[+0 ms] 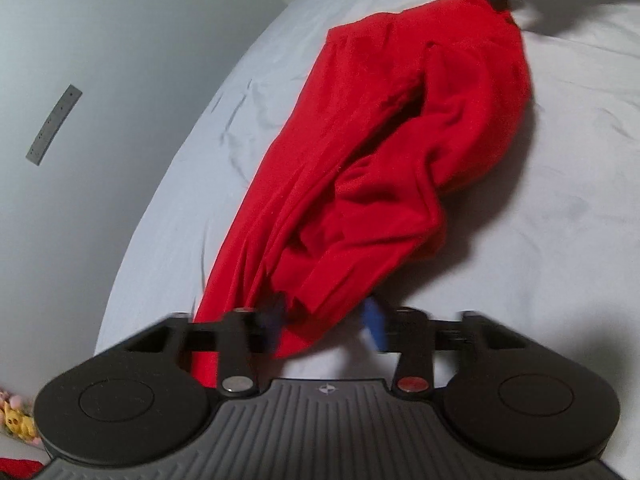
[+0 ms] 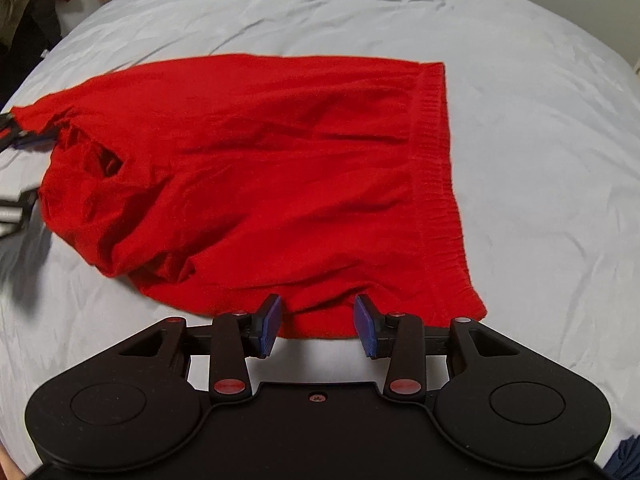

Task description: Fold clothes

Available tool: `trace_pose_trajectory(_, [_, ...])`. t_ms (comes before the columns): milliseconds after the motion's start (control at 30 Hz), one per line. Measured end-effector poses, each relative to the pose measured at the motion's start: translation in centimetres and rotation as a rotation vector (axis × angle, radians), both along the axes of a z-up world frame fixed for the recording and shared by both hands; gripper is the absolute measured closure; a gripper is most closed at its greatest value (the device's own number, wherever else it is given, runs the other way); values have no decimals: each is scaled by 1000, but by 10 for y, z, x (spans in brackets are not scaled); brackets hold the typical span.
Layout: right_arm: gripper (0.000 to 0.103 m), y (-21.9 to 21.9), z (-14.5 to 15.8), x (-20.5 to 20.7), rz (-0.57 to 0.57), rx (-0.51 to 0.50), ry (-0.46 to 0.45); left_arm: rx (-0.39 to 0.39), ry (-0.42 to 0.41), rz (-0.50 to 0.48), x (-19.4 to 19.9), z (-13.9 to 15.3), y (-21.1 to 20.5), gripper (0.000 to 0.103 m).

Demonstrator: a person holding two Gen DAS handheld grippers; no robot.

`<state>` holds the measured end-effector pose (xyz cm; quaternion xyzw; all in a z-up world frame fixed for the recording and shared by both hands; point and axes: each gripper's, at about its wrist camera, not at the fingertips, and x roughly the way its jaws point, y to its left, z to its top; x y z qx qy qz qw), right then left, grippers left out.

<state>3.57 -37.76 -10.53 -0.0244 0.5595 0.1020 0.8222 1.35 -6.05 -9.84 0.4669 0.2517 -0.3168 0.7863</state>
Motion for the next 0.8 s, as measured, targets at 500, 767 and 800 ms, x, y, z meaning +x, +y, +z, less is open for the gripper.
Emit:
trace_pose_trajectory(500, [64, 7, -23, 12, -86, -52, 51, -33, 335, -13, -18, 116, 40, 100])
trace_pose_trajectory(767, [64, 1, -12, 9, -139, -34, 33, -94, 387, 8, -57, 172, 46, 100])
trace_pose_trajectory(800, [64, 0, -11, 7, -141, -31, 29, -107, 403, 25, -57, 178, 45, 100])
